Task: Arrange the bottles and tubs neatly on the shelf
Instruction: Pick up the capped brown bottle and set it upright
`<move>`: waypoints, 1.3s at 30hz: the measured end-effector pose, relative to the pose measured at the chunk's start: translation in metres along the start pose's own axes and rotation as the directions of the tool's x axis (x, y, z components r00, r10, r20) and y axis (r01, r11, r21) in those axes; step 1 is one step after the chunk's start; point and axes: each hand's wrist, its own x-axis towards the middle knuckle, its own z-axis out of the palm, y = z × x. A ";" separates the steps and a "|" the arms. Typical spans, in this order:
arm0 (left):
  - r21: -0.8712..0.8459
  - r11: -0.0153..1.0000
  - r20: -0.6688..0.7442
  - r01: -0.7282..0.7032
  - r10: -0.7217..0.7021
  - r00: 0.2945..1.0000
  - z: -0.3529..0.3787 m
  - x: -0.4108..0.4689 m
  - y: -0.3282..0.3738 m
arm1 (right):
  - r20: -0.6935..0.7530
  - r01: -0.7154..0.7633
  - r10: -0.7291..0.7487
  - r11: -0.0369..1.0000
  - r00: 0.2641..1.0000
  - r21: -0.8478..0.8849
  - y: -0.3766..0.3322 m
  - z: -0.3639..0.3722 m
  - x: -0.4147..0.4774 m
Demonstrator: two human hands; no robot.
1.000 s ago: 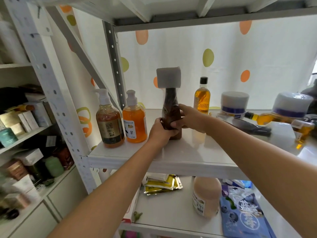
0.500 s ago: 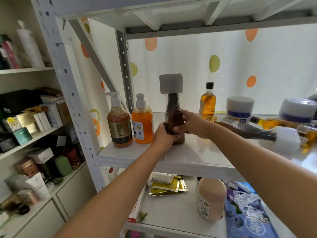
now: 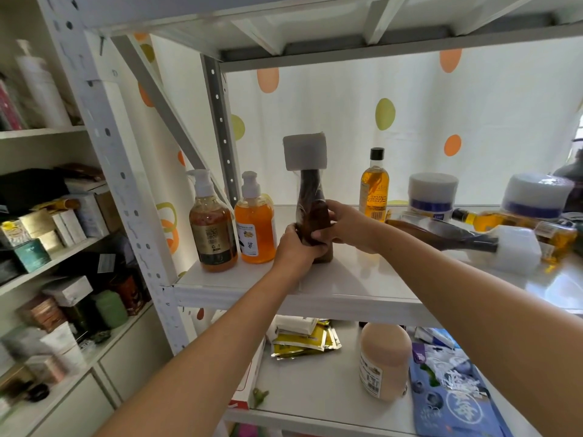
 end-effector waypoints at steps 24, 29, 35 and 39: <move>0.436 0.738 0.137 -0.515 0.512 0.848 0.131 0.014 0.070 | -0.490 -0.147 -0.074 0.905 0.869 -0.399 0.031 -0.158 -0.076; 0.553 0.538 0.274 -0.636 0.603 0.749 0.162 0.023 0.080 | -0.533 -0.149 -0.067 0.924 0.843 -0.353 0.041 -0.171 -0.083; 0.588 0.349 0.428 -0.730 0.632 0.647 0.203 0.025 0.088 | -0.536 -0.134 -0.050 0.945 0.843 -0.299 0.040 -0.186 -0.091; 0.663 0.191 0.441 -0.724 0.682 0.583 0.215 0.026 0.088 | -0.554 -0.117 -0.043 0.961 0.831 -0.250 0.042 -0.198 -0.100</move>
